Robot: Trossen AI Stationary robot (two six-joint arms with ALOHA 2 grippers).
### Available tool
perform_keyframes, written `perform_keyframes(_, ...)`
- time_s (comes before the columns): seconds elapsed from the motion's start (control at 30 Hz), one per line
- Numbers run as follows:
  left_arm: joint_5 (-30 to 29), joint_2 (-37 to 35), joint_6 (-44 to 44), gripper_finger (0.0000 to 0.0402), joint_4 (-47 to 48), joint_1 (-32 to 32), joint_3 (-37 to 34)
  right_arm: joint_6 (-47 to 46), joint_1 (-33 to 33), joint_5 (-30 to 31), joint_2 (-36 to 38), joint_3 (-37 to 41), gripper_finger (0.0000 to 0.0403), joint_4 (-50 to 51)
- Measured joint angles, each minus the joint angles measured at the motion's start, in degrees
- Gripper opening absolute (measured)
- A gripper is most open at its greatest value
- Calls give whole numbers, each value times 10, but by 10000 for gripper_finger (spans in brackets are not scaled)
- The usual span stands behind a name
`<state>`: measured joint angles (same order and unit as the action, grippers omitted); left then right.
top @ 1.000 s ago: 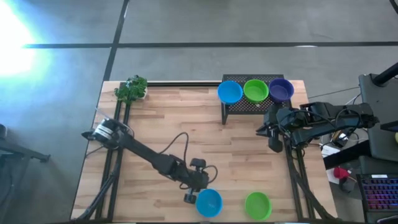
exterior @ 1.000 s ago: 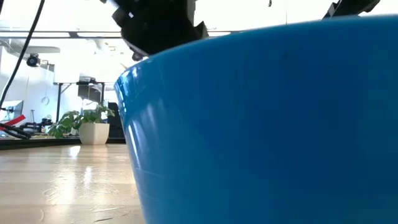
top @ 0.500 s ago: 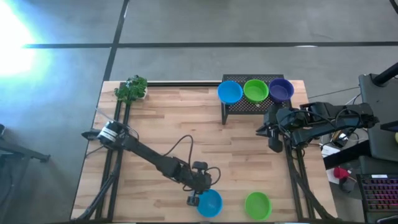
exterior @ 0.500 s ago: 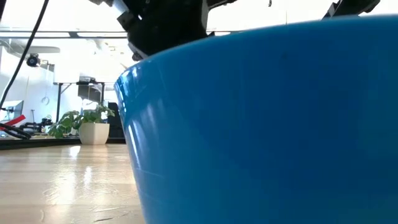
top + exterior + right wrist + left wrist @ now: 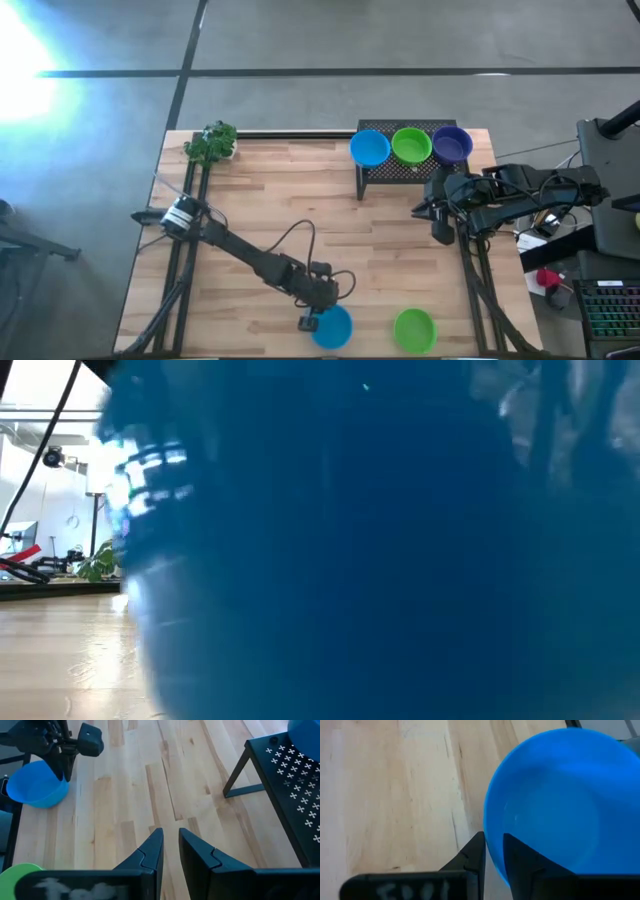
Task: Pick & Place Mini bowls
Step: Stack the blue bowl on the stacked blue bowls on the shelf
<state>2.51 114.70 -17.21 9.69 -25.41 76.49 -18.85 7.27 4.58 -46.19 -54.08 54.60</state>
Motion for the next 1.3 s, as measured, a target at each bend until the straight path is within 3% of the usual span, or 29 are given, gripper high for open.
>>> perform_keyframes(0.13, 0, 1, -1, 53, 3, 0, 0, 0, 0, 0, 0, 0, 56, 0)
perform_keyframes(0.3, 1, 1, -14, 8, -1, 2, 0, 0, 0, 0, 0, 0, 56, 0)
perform_keyframes(0.63, -13, -64, 19, 2, 32, 38, 3, 0, 0, 0, 0, 0, 56, 0)
perform_keyframes(1.1, -27, -237, 28, 1, 72, 241, 1, 22, 0, 3, 0, 0, 56, -2)
perform_keyframes(1.3, -28, -257, 50, 0, 100, 331, 60, 23, 0, 14, 0, 0, 56, -2)
